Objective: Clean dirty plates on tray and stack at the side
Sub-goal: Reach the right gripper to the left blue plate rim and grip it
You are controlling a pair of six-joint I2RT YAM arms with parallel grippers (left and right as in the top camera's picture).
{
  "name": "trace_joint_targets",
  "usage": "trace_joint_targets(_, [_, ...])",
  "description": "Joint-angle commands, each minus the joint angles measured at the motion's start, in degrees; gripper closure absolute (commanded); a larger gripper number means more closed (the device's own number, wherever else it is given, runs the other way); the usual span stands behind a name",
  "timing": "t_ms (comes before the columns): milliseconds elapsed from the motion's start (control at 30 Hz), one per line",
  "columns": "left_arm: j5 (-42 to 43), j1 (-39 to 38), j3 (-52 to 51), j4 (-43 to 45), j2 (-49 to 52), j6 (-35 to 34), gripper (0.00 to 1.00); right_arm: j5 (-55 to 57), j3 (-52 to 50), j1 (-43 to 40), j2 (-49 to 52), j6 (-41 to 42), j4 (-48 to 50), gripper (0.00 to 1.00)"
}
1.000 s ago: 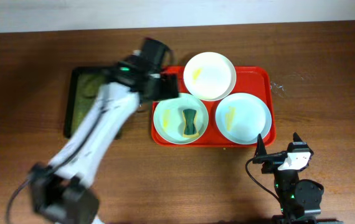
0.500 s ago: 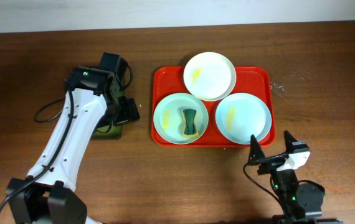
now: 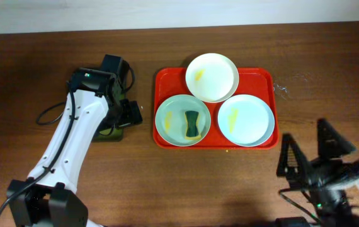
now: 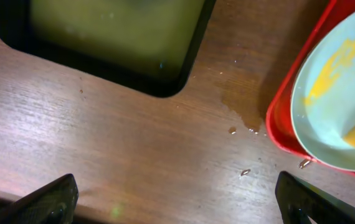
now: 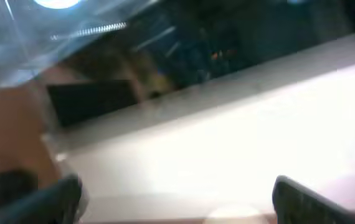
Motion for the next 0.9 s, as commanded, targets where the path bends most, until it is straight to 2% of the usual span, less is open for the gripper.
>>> trace_joint_targets(0, [0.4, 0.2, 0.0, -0.1, 0.5, 0.7, 0.0, -0.1, 22.6, 0.3, 22.4, -13.7, -27.1, 0.02])
trace_joint_targets(67, [0.4, 0.2, 0.0, -0.1, 0.5, 0.7, 0.01, -13.5, 31.4, 0.3, 34.6, -13.5, -33.7, 0.02])
trace_joint_targets(133, [0.4, 0.2, 0.0, -0.1, 0.5, 0.7, 0.01, -29.5, 36.1, 0.3, 44.5, -13.5, -34.7, 0.02])
trace_joint_targets(167, [0.4, 0.2, 0.0, -0.1, 0.5, 0.7, 0.01, -34.0, 36.4, 0.5, 48.7, -13.1, -32.3, 0.08])
trace_joint_targets(200, [0.4, 0.2, 0.0, -0.1, 0.5, 0.7, 0.01, -34.9, 36.4, 0.7, 51.4, -12.6, -31.9, 0.22])
trace_joint_targets(267, [0.4, 0.2, 0.0, 0.0, 0.5, 0.7, 0.01, -27.9, 36.4, 2.9, 59.1, -11.1, -35.0, 0.32])
trace_joint_targets(333, [0.4, 0.2, 0.0, 0.0, 0.5, 0.7, 0.0, -16.8, 36.4, 7.6, 68.7, -11.2, -38.5, 0.33])
trace_joint_targets(433, [0.4, 0.2, 0.0, 0.4, 0.5, 0.7, 0.01, -15.2, 36.4, 11.8, 78.8, -12.9, -35.9, 0.37])
trace_joint_targets(500, [0.6, -0.9, 0.0, 1.1, 0.5, 0.7, 0.01, -13.0, 36.4, 14.7, 85.8, -17.4, -31.3, 0.38])
trace_joint_targets(567, [0.6, -1.9, 0.0, 1.3, 0.5, 0.7, 0.01, -8.3, 36.4, 15.8, 90.2, -17.4, -28.9, 0.41])
trace_joint_targets(667, [0.6, -1.9, 0.0, 2.1, 0.5, 0.7, 0.01, -8.5, 36.4, 15.8, 95.2, -21.9, -25.2, 0.48])
trace_joint_targets(867, [3.0, -1.9, 0.0, 3.6, 0.5, 0.7, 0.01, -2.4, 36.4, 15.6, 97.3, -22.3, -21.3, 0.48])
